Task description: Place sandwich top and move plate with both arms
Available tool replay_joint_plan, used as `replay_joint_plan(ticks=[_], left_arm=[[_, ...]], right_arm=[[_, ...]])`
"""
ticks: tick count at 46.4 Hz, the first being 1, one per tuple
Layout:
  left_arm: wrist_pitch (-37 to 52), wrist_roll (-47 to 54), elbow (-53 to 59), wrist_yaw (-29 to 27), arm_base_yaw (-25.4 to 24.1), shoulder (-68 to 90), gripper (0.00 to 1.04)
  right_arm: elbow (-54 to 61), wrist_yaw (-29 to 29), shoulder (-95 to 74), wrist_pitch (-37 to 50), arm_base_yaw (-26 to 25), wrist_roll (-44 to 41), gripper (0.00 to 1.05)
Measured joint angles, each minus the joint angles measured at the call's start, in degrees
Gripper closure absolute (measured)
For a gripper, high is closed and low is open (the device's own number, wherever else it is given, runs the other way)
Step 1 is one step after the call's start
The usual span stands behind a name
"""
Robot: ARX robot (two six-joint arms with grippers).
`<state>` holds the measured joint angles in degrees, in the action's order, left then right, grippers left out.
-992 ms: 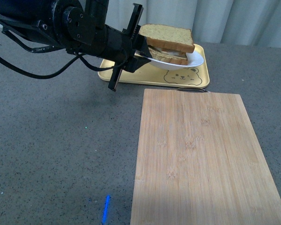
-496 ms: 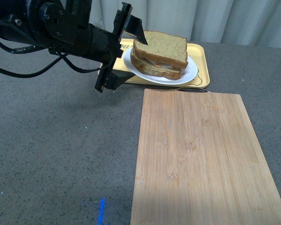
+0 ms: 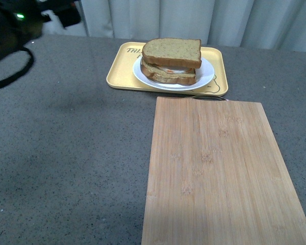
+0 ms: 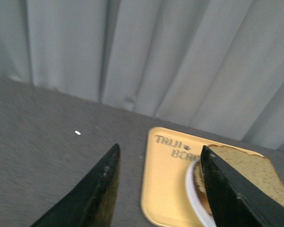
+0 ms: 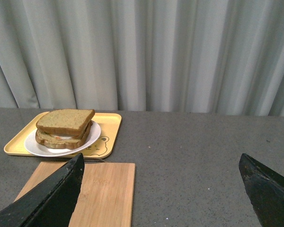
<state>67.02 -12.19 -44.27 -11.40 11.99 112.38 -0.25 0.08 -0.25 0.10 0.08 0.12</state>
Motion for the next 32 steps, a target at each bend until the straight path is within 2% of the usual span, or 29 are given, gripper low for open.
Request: replay_joint_plan(ticks=[6,16,32], left_arm=[[2.9,7.0,7.6,1.3,-1.8,-7.0,0.7],[3.3,10.4,18.4,3.4,-4.1,-14.9,1.01],[-1.4,11.4,31.1,6.6,-7.2,-32.7,1.01]], right_arm=[[0.0,0.0,0.0,0.0,0.0,0.0,0.09],[0.0,0.0,0.0,0.0,0.0,0.0,0.09],[0.0,0.0,0.0,0.0,0.0,0.0,0.09]])
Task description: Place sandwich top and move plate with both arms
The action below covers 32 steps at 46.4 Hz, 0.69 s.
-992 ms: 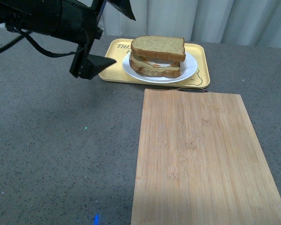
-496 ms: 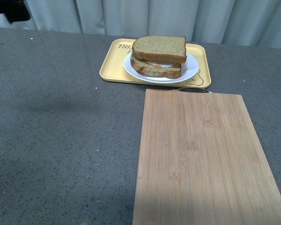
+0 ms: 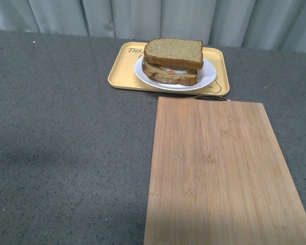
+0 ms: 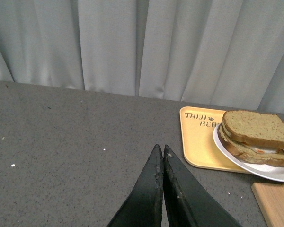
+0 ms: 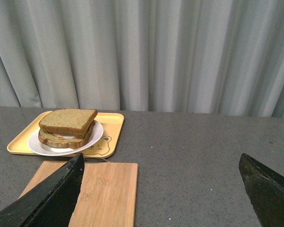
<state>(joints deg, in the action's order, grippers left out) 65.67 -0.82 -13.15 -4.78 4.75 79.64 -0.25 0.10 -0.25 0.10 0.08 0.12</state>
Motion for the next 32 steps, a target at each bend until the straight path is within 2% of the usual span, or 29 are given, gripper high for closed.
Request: replay_joint_plan(ticks=[6,8,10,32], left_arm=[[-2.6,0.2,3.8,1.1,-1.0,-6.4,1.01],[-3.6,0.2,4.7,4.0,-2.5,-8.3,1.01],[-4.3,0.3,5.3,4.5,-3.3,-9.6,1.01],[-19.5,0.4,11.4,4.7,-4.6,-31.0,1.01]], right_arm=[[0.0,0.0,0.0,0.0,0.0,0.0,0.09],[0.0,0.0,0.0,0.0,0.0,0.0,0.09],[0.0,0.0,0.0,0.0,0.0,0.0,0.09],[0.0,0.0,0.0,0.0,0.0,0.0,0.09]])
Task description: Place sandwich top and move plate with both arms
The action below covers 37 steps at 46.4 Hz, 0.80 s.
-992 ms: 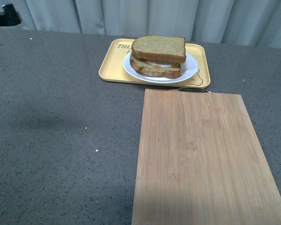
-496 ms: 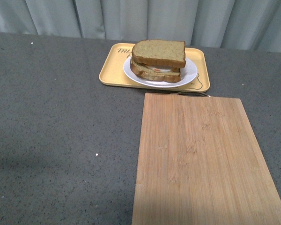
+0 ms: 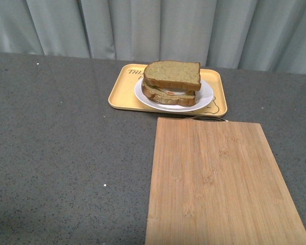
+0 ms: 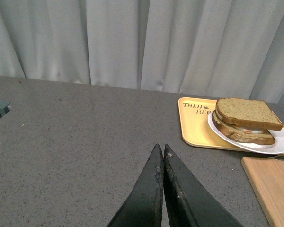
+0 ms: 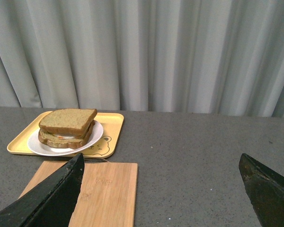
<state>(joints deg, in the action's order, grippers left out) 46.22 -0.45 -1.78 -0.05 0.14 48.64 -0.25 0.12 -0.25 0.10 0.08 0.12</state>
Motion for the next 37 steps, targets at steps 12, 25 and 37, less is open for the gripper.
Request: replay_joint_plan(ticks=[12,25,37], left_arm=[[-9.9,0.0,0.7,0.0,0.0,-11.7,1.01],[-19.2,0.0,0.7,0.0,0.0,-21.5,1.01],[-25.2,0.0,0.8,0.0,0.0,-27.7,1.01]], right_arm=[[0.0,0.0,0.0,0.0,0.0,0.0,0.09],[0.0,0.0,0.0,0.0,0.0,0.0,0.09],[0.0,0.0,0.0,0.0,0.0,0.0,0.09]])
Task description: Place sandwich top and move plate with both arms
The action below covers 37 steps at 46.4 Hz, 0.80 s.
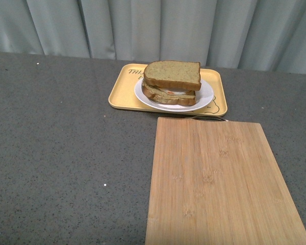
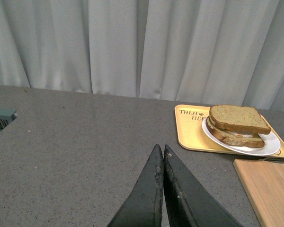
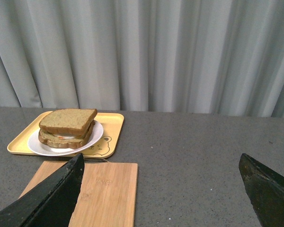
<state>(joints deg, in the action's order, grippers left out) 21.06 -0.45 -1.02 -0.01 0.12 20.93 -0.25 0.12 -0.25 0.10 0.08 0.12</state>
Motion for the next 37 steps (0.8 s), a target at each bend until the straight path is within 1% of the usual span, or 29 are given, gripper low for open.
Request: replay_joint_plan(ticks=[27,31,37], left_arm=[[-11.1,0.0,0.0,0.0,0.0,-11.1,1.01],[-18.9,0.0,0.0,0.1,0.0,-17.0,1.01],[-20.8,0.0,0.0,0.0,0.0,-20.5,1.01]], right_arm=[[0.0,0.0,0.0,0.0,0.0,0.0,0.09],[0.0,0.0,0.0,0.0,0.0,0.0,0.09],[0.0,0.0,0.0,0.0,0.0,0.0,0.09]])
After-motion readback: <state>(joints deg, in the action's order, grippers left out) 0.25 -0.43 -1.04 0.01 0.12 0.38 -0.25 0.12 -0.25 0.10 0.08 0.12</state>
